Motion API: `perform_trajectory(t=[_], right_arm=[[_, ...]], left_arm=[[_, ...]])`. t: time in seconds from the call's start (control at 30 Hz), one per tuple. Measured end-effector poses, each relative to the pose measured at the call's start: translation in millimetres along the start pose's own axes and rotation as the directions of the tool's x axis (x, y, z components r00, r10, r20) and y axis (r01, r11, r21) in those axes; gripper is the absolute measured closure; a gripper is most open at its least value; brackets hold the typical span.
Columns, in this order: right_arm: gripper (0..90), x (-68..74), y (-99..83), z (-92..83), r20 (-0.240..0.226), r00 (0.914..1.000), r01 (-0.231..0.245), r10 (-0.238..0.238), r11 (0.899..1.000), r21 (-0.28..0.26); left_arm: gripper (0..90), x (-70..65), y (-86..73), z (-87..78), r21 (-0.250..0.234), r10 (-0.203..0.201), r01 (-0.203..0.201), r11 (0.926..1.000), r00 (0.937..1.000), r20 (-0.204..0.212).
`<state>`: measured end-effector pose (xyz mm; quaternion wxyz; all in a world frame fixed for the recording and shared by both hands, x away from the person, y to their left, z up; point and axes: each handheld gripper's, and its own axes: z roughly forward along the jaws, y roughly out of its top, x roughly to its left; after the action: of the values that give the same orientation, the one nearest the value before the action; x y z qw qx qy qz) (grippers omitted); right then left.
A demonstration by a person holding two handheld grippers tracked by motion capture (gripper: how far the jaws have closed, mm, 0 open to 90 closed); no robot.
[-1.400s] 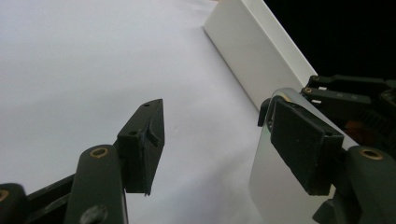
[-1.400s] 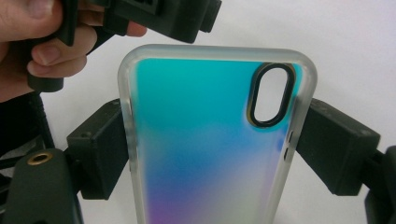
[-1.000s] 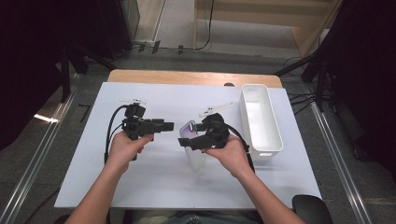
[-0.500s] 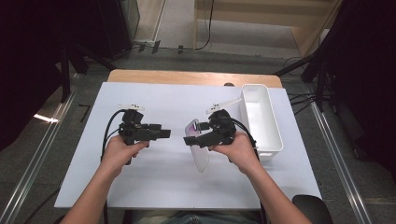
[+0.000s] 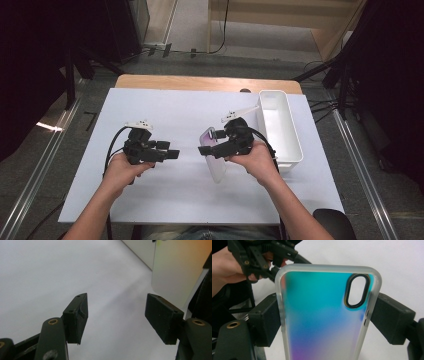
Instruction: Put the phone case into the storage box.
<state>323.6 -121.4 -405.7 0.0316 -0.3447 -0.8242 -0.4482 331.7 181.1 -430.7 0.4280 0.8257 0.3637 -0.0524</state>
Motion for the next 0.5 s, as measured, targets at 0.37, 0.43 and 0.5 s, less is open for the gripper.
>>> perform_trajectory(t=[0.37, 0.43, 0.5], right_arm=[[14.9, -0.7, 1.0, -3.8, -0.009, 1.0, 0.002, -0.002, 1.0, -0.004], [14.9, -1.1, 2.1, -6.0, -0.008, 1.0, -0.002, 0.002, 1.0, -0.006], [14.9, -1.6, 2.6, -7.1, -0.012, 0.9999, -0.003, 0.003, 1.0, -0.006]], left_arm=[[32.2, -8.0, -13.1, 0.1, 0.013, 0.039, -0.039, 0.9991, 0.9989, 0.025], [32.2, -10.0, -16.5, -0.6, 0.013, 0.041, -0.041, 0.9991, 0.9988, 0.026], [32.2, -11.5, -19.2, -1.3, 0.021, 0.051, -0.052, 0.9984, 0.9983, 0.026]])
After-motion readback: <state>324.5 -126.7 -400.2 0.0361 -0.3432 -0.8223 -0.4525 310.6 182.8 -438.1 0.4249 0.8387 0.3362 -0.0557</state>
